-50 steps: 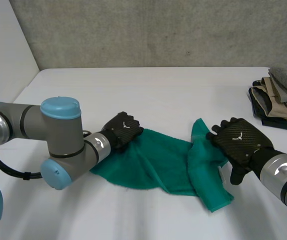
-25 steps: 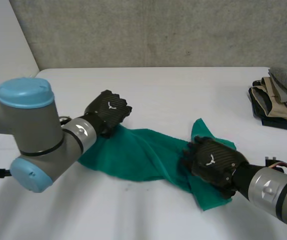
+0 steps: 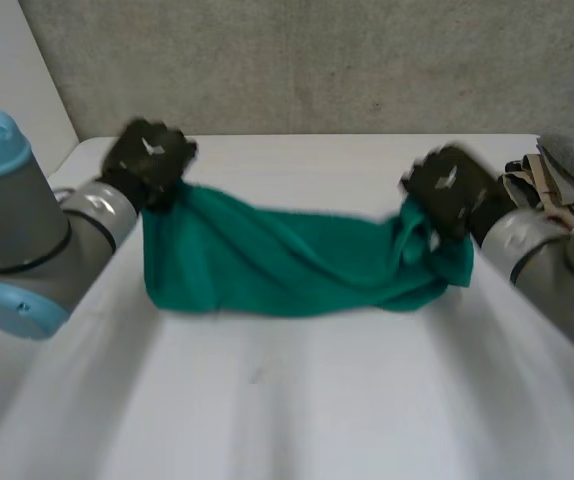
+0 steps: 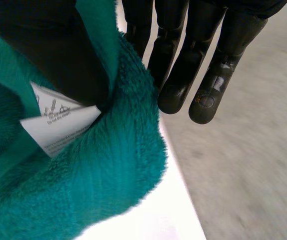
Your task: Fold the laundry.
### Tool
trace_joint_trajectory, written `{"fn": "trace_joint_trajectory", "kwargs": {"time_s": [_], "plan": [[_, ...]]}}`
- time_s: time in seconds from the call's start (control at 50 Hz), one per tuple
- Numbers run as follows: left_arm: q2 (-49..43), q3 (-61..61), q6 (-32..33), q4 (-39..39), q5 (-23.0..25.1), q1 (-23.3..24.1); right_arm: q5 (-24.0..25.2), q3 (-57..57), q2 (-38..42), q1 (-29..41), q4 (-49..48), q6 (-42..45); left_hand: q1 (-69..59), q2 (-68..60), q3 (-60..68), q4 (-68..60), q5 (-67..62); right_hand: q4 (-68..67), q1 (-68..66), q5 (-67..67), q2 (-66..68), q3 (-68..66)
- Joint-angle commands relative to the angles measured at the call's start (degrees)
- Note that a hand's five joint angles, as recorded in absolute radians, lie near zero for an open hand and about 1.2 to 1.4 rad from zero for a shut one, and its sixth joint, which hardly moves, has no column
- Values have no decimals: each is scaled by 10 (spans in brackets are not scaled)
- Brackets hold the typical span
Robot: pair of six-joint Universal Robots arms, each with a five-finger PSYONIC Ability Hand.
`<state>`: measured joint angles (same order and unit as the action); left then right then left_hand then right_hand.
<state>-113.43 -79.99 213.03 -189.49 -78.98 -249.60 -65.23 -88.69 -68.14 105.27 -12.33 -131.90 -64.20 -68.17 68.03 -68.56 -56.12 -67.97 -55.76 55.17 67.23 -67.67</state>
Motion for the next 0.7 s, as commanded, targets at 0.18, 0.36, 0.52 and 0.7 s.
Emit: {"fn": "trace_joint_trajectory", "kwargs": {"time_s": [0.18,0.36,0.52,0.7], "plan": [[29,-65,-82,-43,-49,-5,-75,91,56,-54,68,-144,-158,-118,120,-114,-139,-120,-242,148,128,-123],[28,-117,-84,-44,-48,0,-82,99,84,-66,166,-68,-158,-118,120,-114,-139,440,318,-412,-433,437],[31,-115,-87,-43,-50,15,-100,65,34,-67,173,-165,-158,-118,120,-114,-139,475,352,-447,-467,472],[44,-120,-88,-43,-50,16,-108,-46,-73,-58,167,-263,-158,-118,120,-114,-139,444,322,-416,-437,441]]}}
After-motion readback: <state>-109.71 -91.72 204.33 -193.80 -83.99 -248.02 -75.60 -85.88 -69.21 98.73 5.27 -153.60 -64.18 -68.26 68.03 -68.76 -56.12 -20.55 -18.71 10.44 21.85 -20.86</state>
